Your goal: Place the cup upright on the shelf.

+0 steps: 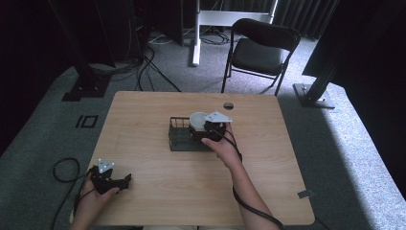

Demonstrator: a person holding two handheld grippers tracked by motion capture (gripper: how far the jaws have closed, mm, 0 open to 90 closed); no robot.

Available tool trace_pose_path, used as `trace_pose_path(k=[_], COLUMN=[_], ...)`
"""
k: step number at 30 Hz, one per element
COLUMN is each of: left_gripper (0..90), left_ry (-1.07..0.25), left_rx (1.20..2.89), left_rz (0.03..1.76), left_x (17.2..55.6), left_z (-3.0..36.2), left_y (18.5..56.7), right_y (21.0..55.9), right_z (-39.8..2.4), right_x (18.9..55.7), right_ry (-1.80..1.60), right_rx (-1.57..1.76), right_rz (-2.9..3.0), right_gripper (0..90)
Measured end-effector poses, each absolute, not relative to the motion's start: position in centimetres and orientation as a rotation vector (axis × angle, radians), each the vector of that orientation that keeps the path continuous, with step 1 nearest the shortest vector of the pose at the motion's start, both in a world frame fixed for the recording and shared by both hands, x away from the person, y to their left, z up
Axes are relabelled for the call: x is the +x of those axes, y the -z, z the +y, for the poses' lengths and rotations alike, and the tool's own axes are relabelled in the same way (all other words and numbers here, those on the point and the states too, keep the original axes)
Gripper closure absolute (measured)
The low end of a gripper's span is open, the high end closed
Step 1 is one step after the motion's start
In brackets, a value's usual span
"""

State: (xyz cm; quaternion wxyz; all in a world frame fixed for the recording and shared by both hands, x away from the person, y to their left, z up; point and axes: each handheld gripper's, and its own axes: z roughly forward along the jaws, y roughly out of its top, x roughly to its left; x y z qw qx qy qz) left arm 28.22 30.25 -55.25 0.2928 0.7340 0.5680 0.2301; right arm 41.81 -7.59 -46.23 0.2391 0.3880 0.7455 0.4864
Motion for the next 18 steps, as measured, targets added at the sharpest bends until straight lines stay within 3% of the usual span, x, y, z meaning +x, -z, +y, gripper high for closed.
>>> trace_pose_path(k=[18], left_gripper=[2.6], left_ry=[-0.613], left_rx=[1.956], left_rz=[1.513], left_x=[28.2], left_z=[30.2], left_y=[55.2], right_y=[45.9], right_z=[-9.7], right_x=[39.8], right_ry=[-1.368], right_rx=[1.032], right_rz=[2.01], right_gripper=[10.9])
